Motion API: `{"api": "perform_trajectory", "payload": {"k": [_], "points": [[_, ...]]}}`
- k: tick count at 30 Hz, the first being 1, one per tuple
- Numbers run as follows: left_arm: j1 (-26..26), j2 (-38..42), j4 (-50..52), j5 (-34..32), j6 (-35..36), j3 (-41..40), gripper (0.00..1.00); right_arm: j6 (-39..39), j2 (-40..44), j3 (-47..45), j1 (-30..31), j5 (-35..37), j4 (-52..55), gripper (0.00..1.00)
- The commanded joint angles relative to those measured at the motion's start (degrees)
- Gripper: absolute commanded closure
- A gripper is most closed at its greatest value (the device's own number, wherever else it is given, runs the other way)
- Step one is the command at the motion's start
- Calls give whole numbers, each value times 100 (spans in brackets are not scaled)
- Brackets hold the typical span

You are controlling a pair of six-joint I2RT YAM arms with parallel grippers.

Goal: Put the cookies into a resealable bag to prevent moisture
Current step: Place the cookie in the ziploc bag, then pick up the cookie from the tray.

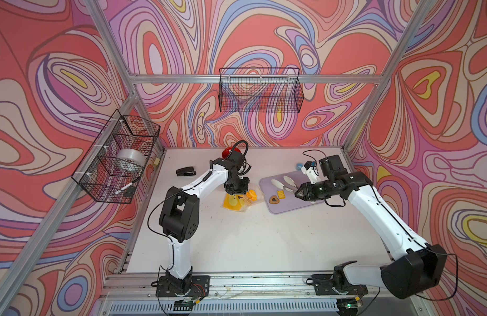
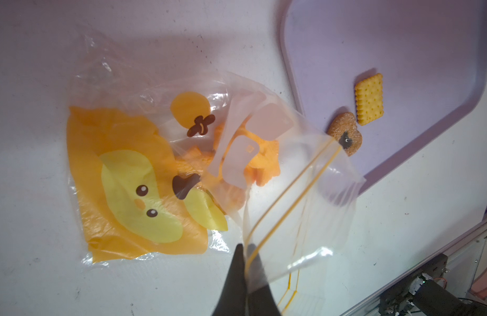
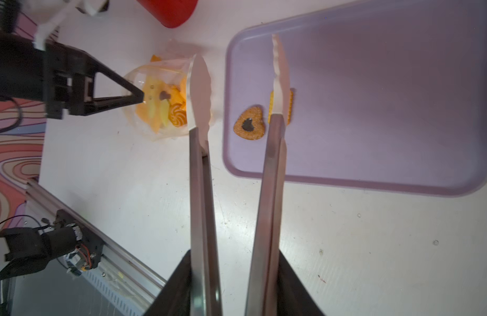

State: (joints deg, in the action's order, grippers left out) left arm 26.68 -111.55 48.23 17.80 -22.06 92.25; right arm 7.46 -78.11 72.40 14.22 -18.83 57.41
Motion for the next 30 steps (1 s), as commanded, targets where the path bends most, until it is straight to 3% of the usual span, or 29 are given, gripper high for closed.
{"api": "perform_trajectory", "payload": {"k": [1, 21, 26, 30], "points": [[-13, 34, 134, -110, 37, 26, 100, 315, -303, -210, -7, 401, -350, 57], [-13, -52, 123, -84, 19, 37, 100, 511, -1108, -110, 380, 1307, -308, 58], [-13, -15, 125, -110, 27, -10, 100, 488, -1069, 92, 389, 1988, 73, 59], [-13, -37, 90, -69, 19, -14, 100, 312, -875, 95, 388, 1863, 62, 59]]}}
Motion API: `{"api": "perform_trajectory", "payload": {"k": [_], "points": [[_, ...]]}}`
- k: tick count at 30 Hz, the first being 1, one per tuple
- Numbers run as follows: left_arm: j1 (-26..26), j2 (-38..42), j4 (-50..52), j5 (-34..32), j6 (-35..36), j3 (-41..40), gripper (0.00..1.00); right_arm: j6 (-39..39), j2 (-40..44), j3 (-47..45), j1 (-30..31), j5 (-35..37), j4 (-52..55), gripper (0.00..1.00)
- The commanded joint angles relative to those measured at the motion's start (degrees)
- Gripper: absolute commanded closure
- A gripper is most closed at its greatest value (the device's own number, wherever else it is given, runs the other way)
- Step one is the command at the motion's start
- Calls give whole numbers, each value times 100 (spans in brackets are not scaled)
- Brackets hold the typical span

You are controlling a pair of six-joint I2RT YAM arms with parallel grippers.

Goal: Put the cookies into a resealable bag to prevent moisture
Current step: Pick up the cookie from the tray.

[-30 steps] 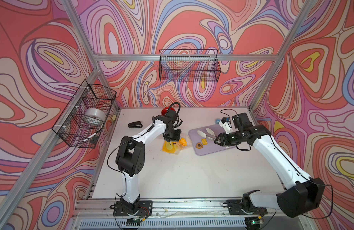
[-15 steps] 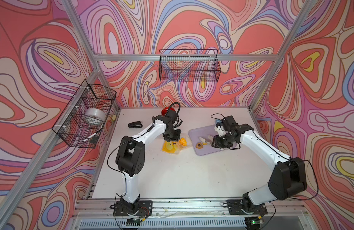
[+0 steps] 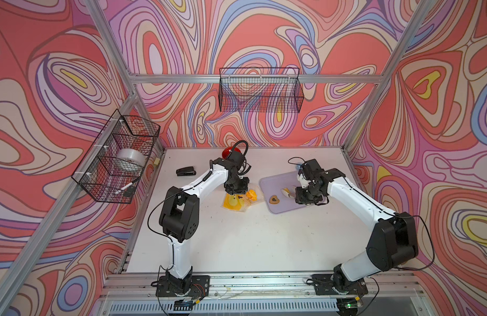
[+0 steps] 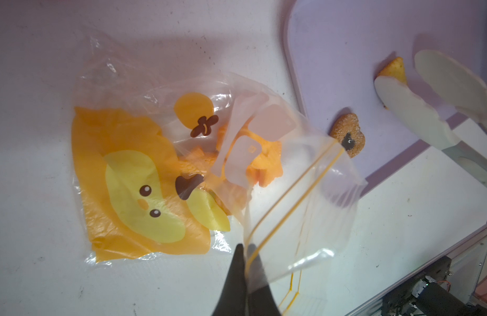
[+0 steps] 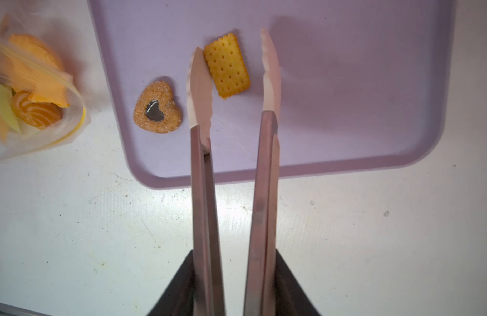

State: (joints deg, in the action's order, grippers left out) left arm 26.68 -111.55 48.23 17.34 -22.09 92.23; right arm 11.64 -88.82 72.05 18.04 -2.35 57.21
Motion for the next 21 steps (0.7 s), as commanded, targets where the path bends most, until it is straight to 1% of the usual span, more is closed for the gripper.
{"api": "perform_trajectory", "payload": {"k": [1, 7, 11, 15, 19, 21], "points": [[-13, -34, 76, -14, 15, -13, 100, -147, 176, 118, 6, 114, 64, 59], [-13, 11, 125, -55, 38, -38, 100, -181, -177, 86, 6, 11, 139, 58], [-13, 42, 75, -39, 42, -105, 100, -34, -215, 99, 4, -14, 256, 64], [-12, -43, 35, 37, 20, -60, 100, 66, 13, 133, 2, -68, 289, 70], [-13, -67, 20, 81, 42, -20, 100, 126, 377, 193, 6, -45, 192, 73], [-13, -56, 29, 75, 64, -26, 100, 117, 637, 218, 6, -157, 37, 74]]}}
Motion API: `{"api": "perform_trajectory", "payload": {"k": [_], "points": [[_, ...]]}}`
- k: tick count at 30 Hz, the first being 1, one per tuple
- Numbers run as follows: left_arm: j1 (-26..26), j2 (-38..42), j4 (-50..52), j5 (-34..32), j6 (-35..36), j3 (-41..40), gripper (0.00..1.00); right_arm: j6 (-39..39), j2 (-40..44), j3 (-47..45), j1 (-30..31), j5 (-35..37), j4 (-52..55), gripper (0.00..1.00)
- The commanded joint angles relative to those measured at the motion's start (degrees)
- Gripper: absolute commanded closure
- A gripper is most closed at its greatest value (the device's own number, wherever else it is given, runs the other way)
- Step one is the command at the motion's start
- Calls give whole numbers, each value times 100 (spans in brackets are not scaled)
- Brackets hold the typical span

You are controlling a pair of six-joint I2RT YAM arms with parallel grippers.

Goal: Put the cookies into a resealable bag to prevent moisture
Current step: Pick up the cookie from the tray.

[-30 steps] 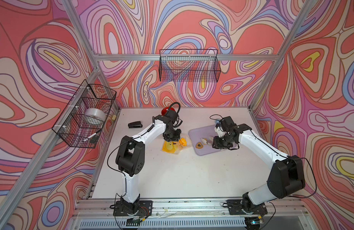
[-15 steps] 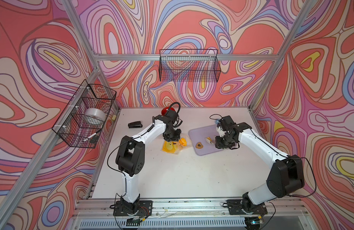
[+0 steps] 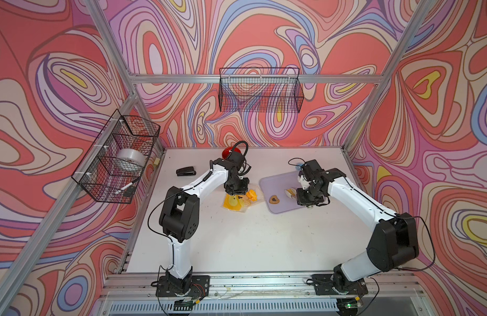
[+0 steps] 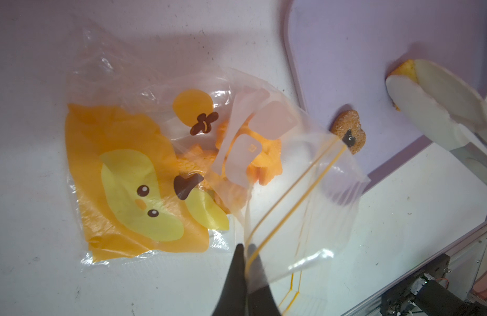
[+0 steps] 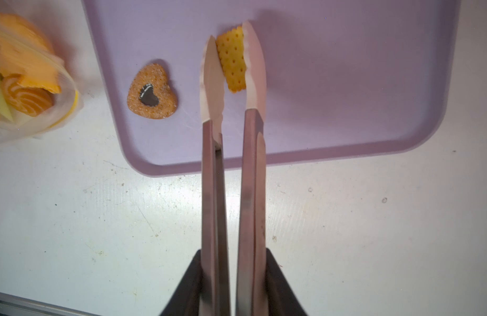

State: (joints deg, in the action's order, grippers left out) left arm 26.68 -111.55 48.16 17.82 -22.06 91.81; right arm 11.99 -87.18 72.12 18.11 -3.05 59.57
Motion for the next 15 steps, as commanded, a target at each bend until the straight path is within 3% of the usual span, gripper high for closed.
{"api": "perform_trajectory", "payload": {"k": [1, 9, 15], "points": [[-11, -60, 35, 24, 70, 21, 100, 41, 555, 233, -4, -231, -239, 74], [-13, -84, -26, 87, 53, 23, 100, -565, 720, 383, 133, -1929, -284, 74], [-13, -144, 10, 117, 45, 106, 100, -566, 505, 331, 828, -2321, -655, 73]]}}
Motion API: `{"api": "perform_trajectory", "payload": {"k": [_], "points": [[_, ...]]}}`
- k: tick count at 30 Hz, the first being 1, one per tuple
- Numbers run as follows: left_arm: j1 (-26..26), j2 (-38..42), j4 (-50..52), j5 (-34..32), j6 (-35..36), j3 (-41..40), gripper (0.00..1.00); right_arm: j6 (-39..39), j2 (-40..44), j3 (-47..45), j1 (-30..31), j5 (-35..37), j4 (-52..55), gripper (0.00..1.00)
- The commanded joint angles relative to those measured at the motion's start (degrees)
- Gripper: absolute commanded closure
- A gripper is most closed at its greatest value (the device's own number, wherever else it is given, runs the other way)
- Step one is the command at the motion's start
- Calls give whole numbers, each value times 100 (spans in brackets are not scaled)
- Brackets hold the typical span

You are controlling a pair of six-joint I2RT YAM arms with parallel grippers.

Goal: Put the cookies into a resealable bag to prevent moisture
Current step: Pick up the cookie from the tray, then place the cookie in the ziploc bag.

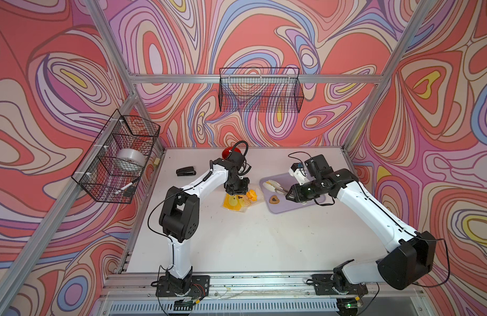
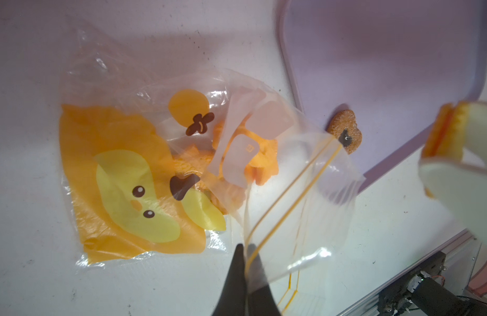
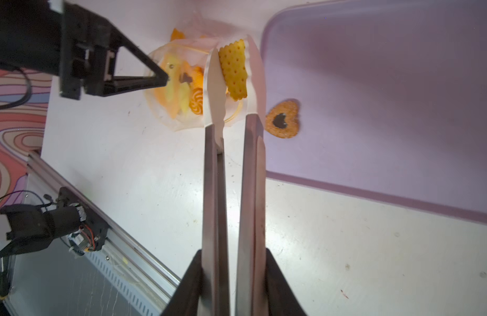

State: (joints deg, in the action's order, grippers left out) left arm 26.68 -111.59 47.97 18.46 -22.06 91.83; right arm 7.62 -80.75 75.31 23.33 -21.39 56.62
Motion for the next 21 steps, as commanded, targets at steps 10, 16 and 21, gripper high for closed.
{"api": "perform_trajectory", "payload": {"k": [10, 16, 21], "points": [[-9, -71, 85, 11, 56, 88, 100, 281, -851, -46, 479, -461, -1082, 72], [-13, -16, 107, -44, 68, 48, 100, 416, -1176, 104, 487, -314, -1224, 61], [-13, -51, 68, -82, 58, 19, 100, 241, -787, 31, 472, -305, -999, 57]]}}
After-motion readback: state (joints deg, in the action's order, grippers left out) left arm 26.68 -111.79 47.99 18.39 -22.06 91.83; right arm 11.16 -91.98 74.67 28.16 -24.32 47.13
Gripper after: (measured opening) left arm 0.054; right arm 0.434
